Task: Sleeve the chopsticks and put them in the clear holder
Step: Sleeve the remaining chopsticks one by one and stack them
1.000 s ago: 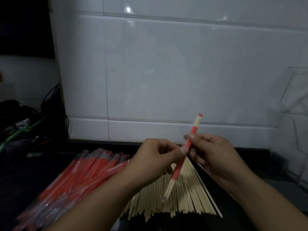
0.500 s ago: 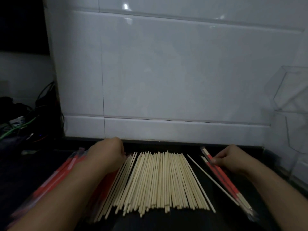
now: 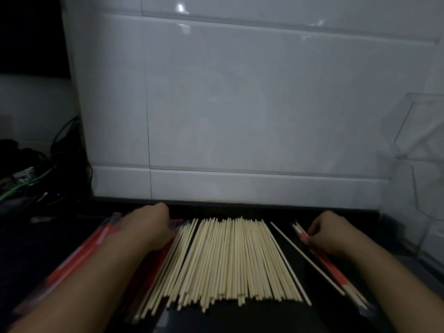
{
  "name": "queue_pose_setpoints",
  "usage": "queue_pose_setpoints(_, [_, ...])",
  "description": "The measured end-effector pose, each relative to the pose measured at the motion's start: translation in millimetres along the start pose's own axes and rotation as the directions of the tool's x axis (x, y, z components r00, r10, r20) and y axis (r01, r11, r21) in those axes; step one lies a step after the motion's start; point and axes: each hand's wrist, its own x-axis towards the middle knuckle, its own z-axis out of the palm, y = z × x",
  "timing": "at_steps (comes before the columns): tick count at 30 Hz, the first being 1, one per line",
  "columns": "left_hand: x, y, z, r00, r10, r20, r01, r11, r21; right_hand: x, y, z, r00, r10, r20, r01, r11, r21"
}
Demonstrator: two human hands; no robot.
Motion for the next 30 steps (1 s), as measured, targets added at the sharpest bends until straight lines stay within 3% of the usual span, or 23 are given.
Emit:
queue_pose_setpoints(9, [-0.7, 2.8, 3.1, 0.998, 0.05, -0.03, -0.05, 0.999, 0.002, -0.5, -0.6, 1.2, 0.998, -0.013, -0.066, 0.008, 0.997, -0.077])
queue_pose_setpoints(14, [-3.2, 3.1, 1.0, 0.995, 0.05, -0.081, -0.054, 0.997, -0.047, -7.6, -13.2, -0.8, 0.966, -0.151, -0.208, 0.143, 0.988, -0.057])
queue_pose_setpoints(19, [-10.4, 14.9, -15.2, 0.977, 0.066, -0.201, -0.119, 0.957, -0.263, -20.2, -29.5, 9.4, 0.981, -0.193, 0.018, 0.193, 0.966, -0.172])
queue_pose_setpoints(23, [-24.5, 35.5, -24.5, 0.943, 0.204, -0.263, -0.317, 0.79, -0.525, -22.7, -36.4, 11.7, 0.986, -0.165, 0.024, 0.166, 0.964, -0.208])
queue_pose_setpoints(27, [-32.1, 46.2, -20.9, 0.894, 0.319, -0.314, -0.44, 0.752, -0.491, -28.7, -44.8, 11.1, 0.989, -0.151, 0.01, 0.149, 0.965, -0.217])
queue_pose_setpoints(30, [-31.8, 46.5, -17.8, 0.893, 0.358, -0.273, -0.451, 0.721, -0.527, -34.7, -47.6, 7.4, 0.991, -0.134, 0.011, 0.133, 0.966, -0.221])
